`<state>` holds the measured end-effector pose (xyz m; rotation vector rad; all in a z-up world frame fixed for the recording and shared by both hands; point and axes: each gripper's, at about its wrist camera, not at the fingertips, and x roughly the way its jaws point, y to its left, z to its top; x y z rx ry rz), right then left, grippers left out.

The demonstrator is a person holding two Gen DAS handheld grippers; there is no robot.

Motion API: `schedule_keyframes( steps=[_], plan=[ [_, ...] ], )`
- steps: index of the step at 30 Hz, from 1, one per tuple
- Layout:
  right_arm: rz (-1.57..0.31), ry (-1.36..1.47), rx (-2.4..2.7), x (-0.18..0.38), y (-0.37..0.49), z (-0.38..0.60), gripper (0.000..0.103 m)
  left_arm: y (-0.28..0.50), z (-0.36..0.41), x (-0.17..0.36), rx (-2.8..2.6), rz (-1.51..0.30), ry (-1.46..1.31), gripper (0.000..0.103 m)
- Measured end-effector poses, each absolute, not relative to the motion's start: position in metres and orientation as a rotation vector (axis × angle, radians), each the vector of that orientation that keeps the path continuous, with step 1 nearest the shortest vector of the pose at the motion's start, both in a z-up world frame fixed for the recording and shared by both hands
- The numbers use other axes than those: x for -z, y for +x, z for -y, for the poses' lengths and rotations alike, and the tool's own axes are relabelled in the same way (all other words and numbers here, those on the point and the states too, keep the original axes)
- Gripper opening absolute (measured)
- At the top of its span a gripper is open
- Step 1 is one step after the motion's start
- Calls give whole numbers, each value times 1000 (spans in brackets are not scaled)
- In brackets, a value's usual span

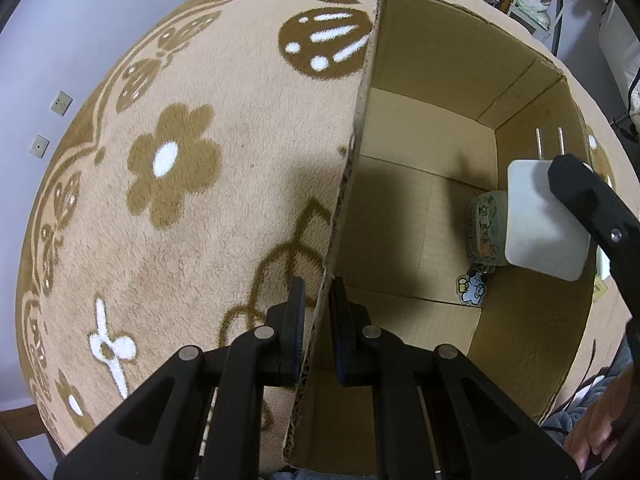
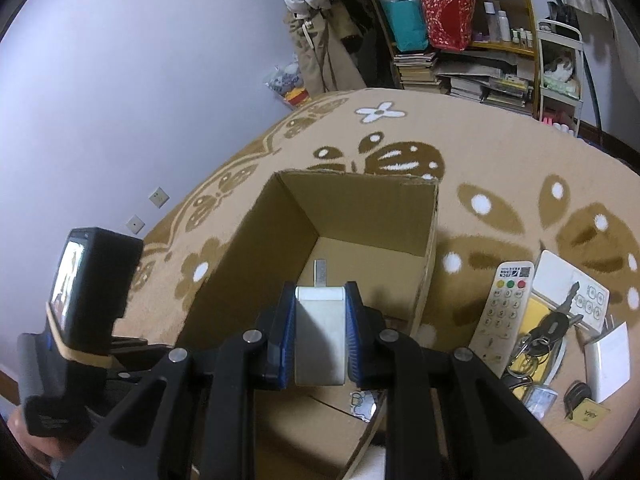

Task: Organize rigid objects
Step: 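Lower the white charger cube into the box and open the right tool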

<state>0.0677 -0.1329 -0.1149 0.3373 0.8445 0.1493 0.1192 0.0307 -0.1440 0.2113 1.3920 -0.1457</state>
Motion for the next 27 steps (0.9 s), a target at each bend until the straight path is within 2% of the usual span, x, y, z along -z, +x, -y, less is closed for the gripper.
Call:
schedule_keyframes(
  steps=[13,16,18,22,27],
  plan=[
    [-871,270,-114,112,65,121,25,121,-33,151,144,-1415,197,11],
    [-875,250,-94,108,61,118,37,121,-34,150,145,-1409,197,11],
    [-859,244,-82,104,58,118,53,121,-34,148,147,-1402,194,11],
    [-840,208,-48,95,55,122,59,120,-35,148,150,-1400,192,11],
    [-829,187,18,83,51,135,84,120,-35,147,148,-1402,187,11]
  ],
)
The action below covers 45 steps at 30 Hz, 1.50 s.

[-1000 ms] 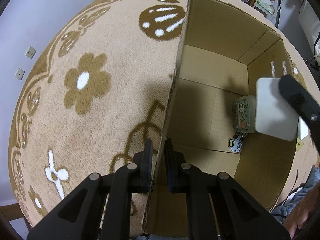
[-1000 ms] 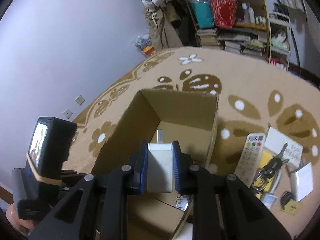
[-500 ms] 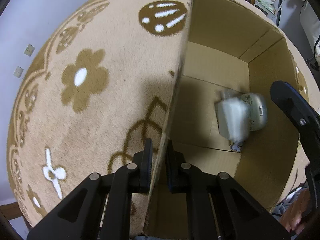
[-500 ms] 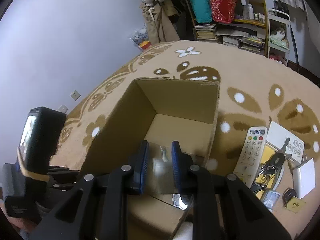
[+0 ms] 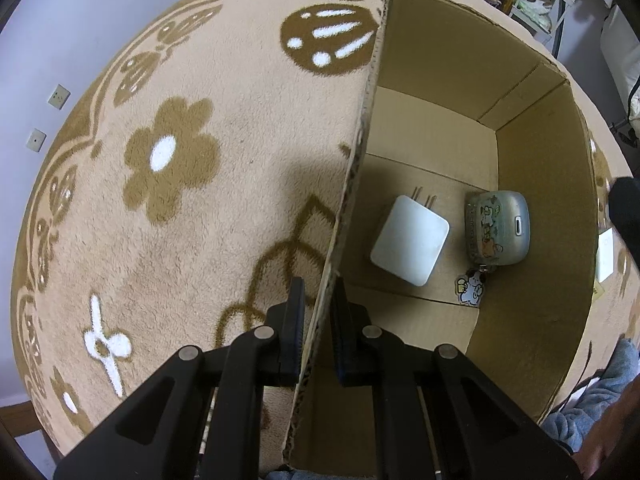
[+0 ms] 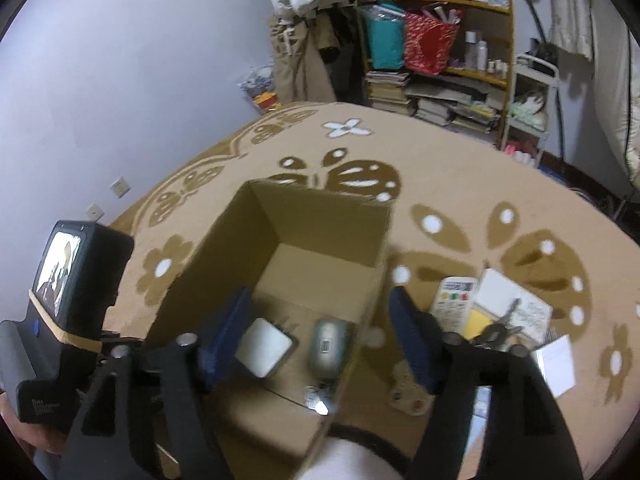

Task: Organize rigid objects
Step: 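Lower the white charger cube into the box and open the right tool, then grasp the light blue bottle by its body with the right tool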

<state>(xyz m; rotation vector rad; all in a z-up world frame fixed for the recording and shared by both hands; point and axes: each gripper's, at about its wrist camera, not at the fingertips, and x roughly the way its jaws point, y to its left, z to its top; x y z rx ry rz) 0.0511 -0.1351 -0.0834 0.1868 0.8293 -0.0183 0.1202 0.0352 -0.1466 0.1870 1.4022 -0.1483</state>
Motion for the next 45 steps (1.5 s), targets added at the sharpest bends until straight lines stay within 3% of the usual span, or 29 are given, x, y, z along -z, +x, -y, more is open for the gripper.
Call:
schedule_keyframes(
  steps=[7,19,45],
  plan=[
    [-812,198,72,78,42,156,103,120,-35,147,150,-1403,187,11],
    [-856,202,148,94,27,184,103,120,-34,147,144,-1404,195,13],
    [-1133,311,353,172,0,236,103,124,-37,152,124,-1418,172,12]
  ],
)
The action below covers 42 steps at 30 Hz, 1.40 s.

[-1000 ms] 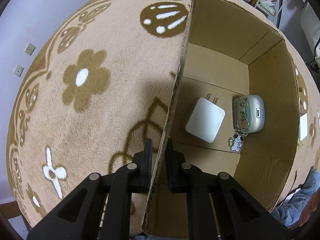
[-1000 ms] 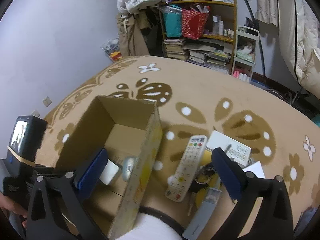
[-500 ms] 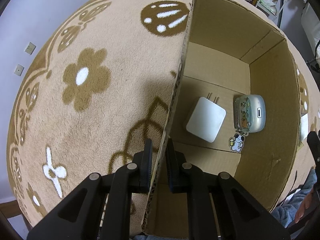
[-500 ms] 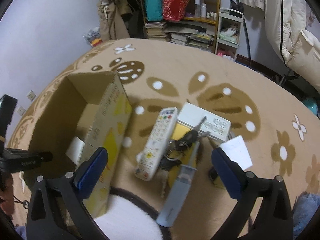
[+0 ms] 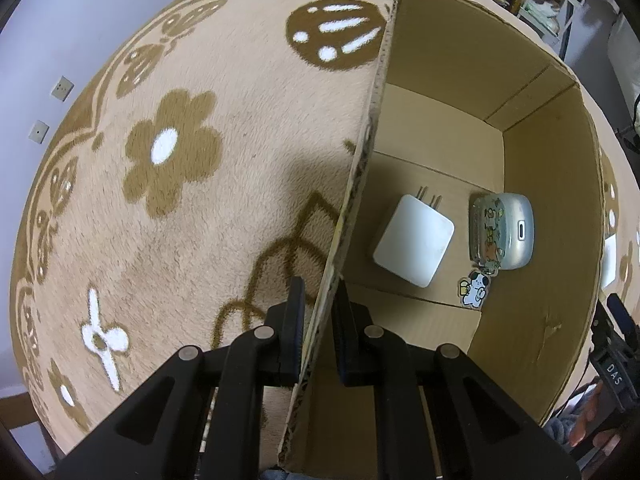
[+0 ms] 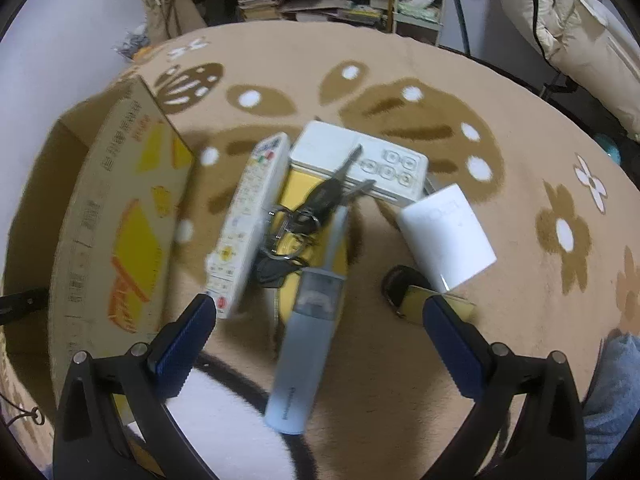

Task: Organize rigid objects
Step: 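Grasp the light blue bottle by its body with the right tool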

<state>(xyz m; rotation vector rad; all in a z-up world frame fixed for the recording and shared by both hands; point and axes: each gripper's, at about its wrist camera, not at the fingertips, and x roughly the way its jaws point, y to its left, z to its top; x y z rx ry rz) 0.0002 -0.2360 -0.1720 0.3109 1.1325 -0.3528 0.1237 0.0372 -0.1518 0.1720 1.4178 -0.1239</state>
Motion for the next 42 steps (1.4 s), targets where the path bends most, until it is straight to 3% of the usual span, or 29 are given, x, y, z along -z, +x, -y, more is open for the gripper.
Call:
schedule_keyframes(
  steps=[4,9,11,16,18,42],
  plan=[
    [-1172,312,361,180,-1,236,100,123,-36,151,133,-1413,192,11],
    [-1257,334,361,199,2,236,75,123,-38,151,137,-1415,179,11],
    [-1282,367,358,206,2,237,73,122,-37,151,134,-1414,180,11],
    [-1285,398,371,208,0,239,54,122,-36,151,136,-1412,190,11],
    [-1278,402,369,207,-1,239,36,121,-36,150,135,-1411,189,11],
    [-1190,406,365,183,6,242,30,117,-27,148,134,-1402,224,10]
  ],
)
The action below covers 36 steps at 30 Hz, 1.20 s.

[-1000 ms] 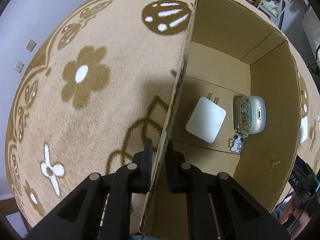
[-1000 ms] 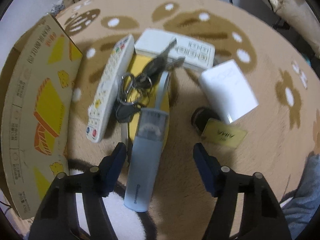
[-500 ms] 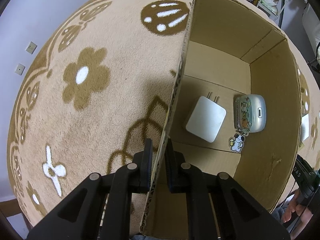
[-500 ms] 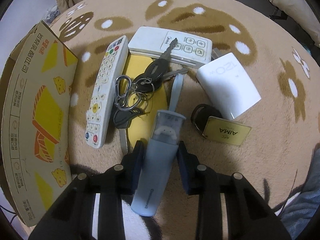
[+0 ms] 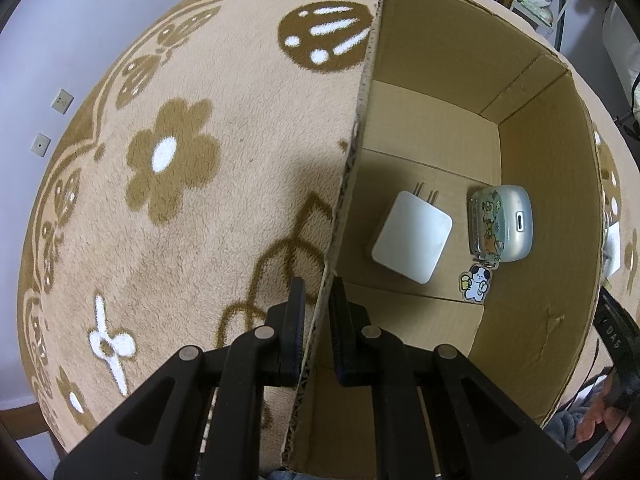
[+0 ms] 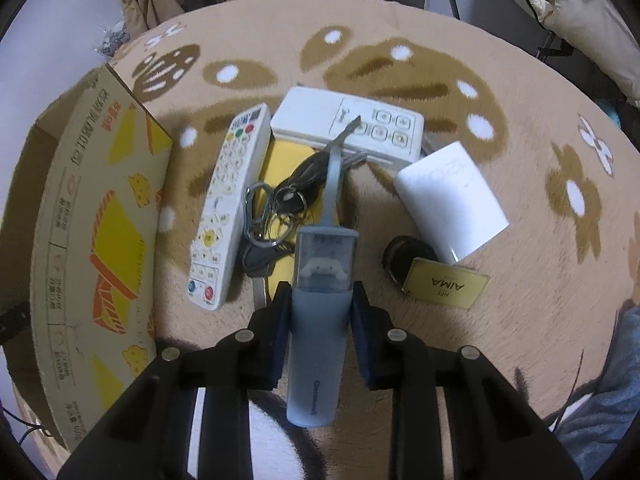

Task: Organize rigid objects
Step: 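Grasp the light blue bottle by its body with the right tool, then lower the light blue bottle into the box and release it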

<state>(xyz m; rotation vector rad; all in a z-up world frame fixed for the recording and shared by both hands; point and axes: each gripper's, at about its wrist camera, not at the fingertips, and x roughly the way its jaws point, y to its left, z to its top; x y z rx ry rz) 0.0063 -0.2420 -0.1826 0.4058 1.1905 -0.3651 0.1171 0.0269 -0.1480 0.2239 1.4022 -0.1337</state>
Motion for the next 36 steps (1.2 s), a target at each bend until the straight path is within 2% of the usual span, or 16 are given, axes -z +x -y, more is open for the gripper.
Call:
schedule_keyframes(
  steps=[20,36],
  plan=[
    [-1044,428,255,135,9,234,29,118,-28,148,136,-1404,228,11],
    [-905,308,122,56,40,185,29,118,-29,147,137,-1405,223,11]
  ],
)
